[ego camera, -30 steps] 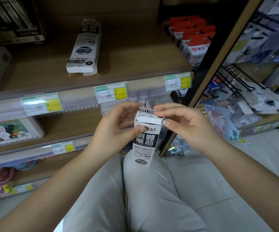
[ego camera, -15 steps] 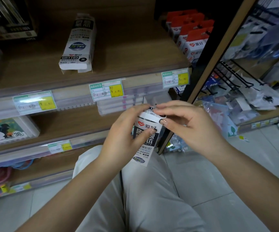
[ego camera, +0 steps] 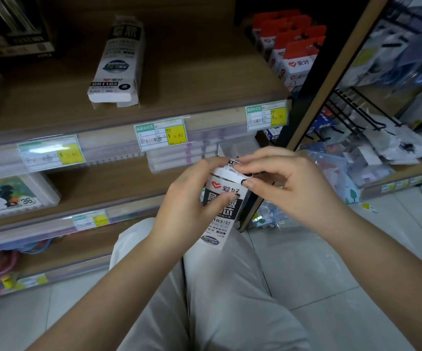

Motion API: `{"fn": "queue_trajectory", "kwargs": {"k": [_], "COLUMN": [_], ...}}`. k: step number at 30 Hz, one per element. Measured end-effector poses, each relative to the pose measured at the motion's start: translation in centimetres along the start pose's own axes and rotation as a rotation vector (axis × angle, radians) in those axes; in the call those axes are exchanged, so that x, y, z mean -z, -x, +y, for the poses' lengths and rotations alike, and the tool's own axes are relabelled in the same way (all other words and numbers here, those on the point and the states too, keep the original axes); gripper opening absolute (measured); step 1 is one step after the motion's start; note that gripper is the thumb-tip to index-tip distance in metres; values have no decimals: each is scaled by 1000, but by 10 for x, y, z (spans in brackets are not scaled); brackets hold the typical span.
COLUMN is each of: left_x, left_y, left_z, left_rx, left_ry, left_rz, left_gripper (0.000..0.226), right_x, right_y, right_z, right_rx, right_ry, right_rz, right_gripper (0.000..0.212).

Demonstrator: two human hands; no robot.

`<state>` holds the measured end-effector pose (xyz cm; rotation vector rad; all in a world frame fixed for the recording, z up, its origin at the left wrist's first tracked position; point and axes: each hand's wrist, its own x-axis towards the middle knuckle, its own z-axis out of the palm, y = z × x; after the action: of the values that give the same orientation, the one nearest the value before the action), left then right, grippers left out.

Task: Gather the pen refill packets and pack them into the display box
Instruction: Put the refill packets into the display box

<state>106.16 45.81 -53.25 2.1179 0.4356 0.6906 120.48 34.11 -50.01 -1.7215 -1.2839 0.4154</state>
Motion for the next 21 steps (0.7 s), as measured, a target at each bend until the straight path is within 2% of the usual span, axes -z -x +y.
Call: {"fn": "queue_trajectory", "kwargs": {"k": [7, 15, 21], "left_x": [-1, 0, 10], "left_y": [3, 6, 0], "left_z": [-9, -18, -21], "left_rx": [-75, -195, -298], "left_ry": [28, -36, -158], "left_rz": [21, 87, 106], "left_gripper": [42, 43, 39], "right_x": [-2, -18, -25], "right_y": [6, 12, 2], "right_z": [5, 10, 10], "right_rx": [93, 303, 356], "right_ry": [131, 322, 368], "right_rz": [49, 170, 130], "right_gripper": [27, 28, 28]}}
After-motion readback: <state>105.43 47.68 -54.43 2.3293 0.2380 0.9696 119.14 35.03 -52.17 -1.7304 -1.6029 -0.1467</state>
